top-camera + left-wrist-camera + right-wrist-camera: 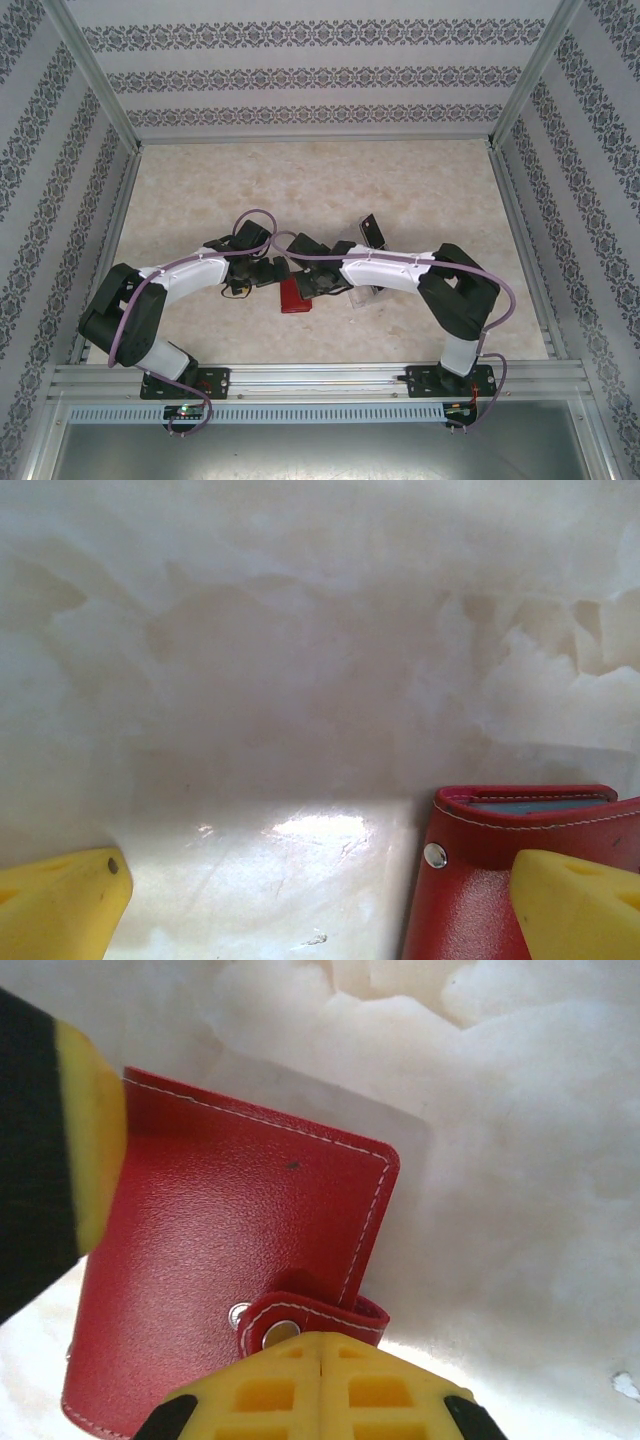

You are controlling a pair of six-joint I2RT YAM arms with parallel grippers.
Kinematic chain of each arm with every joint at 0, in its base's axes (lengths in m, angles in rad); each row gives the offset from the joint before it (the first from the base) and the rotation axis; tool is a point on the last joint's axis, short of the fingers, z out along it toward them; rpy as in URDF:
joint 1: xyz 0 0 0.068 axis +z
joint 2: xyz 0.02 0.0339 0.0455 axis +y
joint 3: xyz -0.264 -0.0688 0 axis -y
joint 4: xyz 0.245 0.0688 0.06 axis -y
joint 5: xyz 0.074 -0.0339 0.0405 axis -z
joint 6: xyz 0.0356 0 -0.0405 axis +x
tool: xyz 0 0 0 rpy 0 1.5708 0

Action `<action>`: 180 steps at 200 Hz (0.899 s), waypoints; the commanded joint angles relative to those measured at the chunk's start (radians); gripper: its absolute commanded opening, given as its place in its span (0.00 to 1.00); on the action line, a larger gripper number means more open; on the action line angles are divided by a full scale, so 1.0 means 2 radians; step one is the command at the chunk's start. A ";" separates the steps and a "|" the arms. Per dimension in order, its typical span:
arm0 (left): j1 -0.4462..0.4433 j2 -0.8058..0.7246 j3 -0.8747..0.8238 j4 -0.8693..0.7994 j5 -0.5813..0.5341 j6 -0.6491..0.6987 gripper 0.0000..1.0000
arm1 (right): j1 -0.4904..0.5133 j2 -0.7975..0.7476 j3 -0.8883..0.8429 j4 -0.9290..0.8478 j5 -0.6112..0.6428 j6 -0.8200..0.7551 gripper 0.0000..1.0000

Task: Put the credit cards into the card holder

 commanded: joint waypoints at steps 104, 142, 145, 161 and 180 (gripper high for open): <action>-0.008 0.019 -0.013 0.017 0.017 0.002 1.00 | 0.007 0.019 0.026 0.011 -0.009 -0.007 0.00; -0.008 0.019 -0.014 0.018 0.018 0.001 1.00 | 0.011 0.024 0.035 0.005 -0.009 -0.008 0.00; -0.008 0.019 -0.015 0.018 0.018 0.001 0.99 | 0.011 0.024 0.035 0.004 -0.009 -0.009 0.00; -0.008 0.019 -0.014 0.018 0.018 0.001 0.99 | 0.011 0.027 0.029 0.006 -0.011 -0.007 0.00; -0.008 0.018 -0.016 0.019 0.017 0.001 1.00 | 0.011 0.029 0.024 0.007 -0.012 -0.005 0.00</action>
